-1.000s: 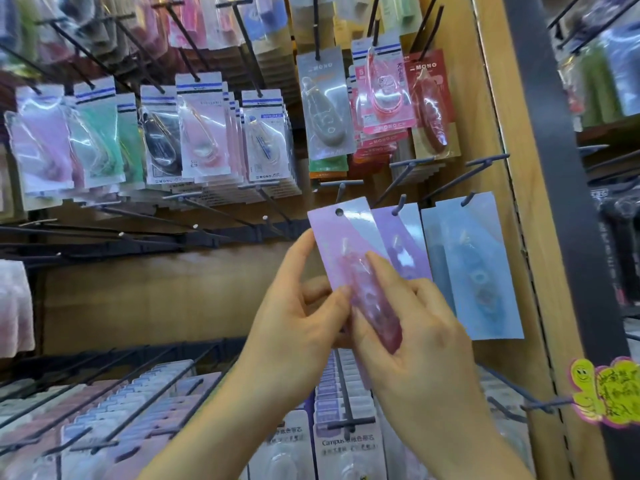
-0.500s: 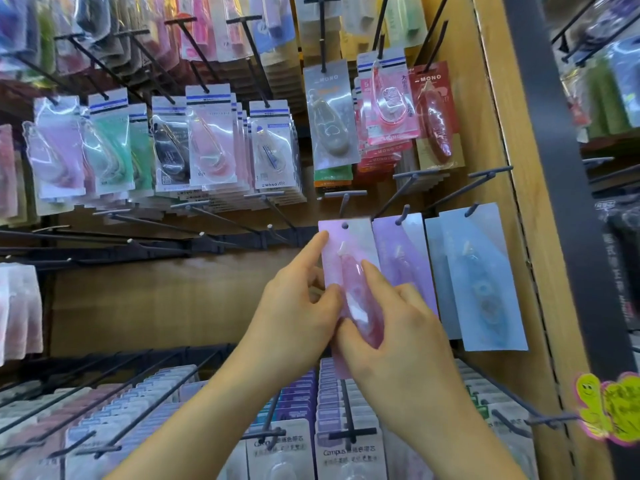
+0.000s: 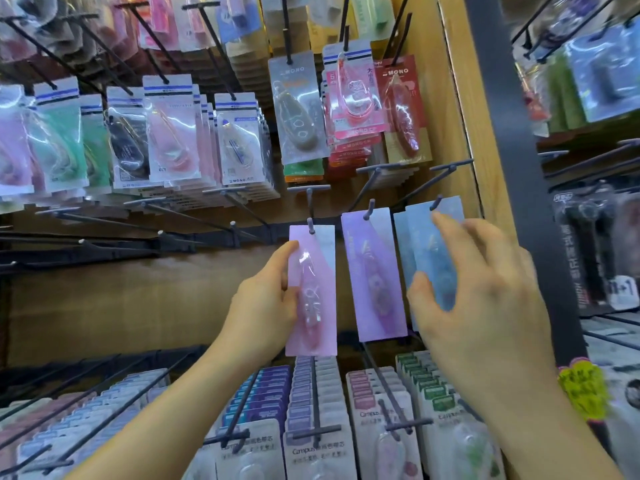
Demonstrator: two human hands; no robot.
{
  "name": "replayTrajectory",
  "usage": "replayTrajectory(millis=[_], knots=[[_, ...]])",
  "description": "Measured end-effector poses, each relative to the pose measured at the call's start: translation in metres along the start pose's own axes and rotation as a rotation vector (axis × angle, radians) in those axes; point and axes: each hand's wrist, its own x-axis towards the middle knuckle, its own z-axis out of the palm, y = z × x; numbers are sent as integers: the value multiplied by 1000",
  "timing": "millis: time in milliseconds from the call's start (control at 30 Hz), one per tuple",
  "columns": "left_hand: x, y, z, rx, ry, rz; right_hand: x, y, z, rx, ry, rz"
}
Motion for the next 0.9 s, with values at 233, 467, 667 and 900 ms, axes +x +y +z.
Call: replayTrajectory(millis=[233, 467, 667, 900], knots=[[8, -1, 10, 106, -38, -51, 16, 22, 33, -272, -213, -53], [-1, 1, 1, 180, 15, 6, 13, 25, 44, -306, -142, -68], [-24, 24, -7, 207, 103, 158, 18, 27, 47, -423, -249, -56], [-41, 38, -11, 213, 88, 244, 33, 21, 37, -397, -435, -39]])
